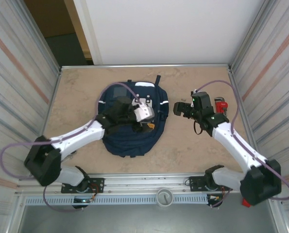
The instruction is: Pack the student bag
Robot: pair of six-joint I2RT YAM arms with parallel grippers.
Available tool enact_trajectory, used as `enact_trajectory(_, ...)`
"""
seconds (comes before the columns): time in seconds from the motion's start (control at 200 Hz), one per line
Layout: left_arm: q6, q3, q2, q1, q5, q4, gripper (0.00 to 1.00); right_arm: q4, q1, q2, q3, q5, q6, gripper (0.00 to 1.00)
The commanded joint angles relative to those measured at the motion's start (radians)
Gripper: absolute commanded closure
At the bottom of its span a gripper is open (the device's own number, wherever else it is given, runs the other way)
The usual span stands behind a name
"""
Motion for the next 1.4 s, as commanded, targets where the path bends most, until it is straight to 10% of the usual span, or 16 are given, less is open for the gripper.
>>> enact_trajectory(0.0,-0.255,-0.131,-0.216,0.103,-0.169,0.237,0.11,0.006,0.048,-0.128,-0.026,0.373,-0.121,0.01)
enact_trajectory(0.24,-0.471,-0.325,-0.469,0.392,-0.533,0.220,0.01,0.193,-0.048,-0.319,-0.192,0.557,-0.146,0.01)
enact_trajectory(0.516,-0.474,-0.522,-0.323,0.672,-0.493,0.421,0.01,0.586,-0.318,-0.216,-0.502,0.378,-0.156,0.01)
enact_trajectory(0.686,-0.471,-0.528,-0.057,0.683,-0.472,0.625,0.01,0.869,-0.373,0.008,-0.573,0.257,-0.177,0.01)
enact_trajectory(0.842,-0.416,-0.402,0.030,0.644,-0.513,0.483,0.01,1.035,-0.380,0.168,-0.545,0.176,-0.219,0.01)
enact_trajectory(1.012,-0.341,-0.512,0.197,0.624,-0.536,0.895,0.01,1.316,-0.434,0.380,-0.548,0.038,-0.264,0.01)
enact_trajectory(1.393,-0.381,-0.488,0.163,0.658,-0.469,0.779,0.01,1.193,-0.409,0.444,-0.463,-0.005,-0.309,0.01)
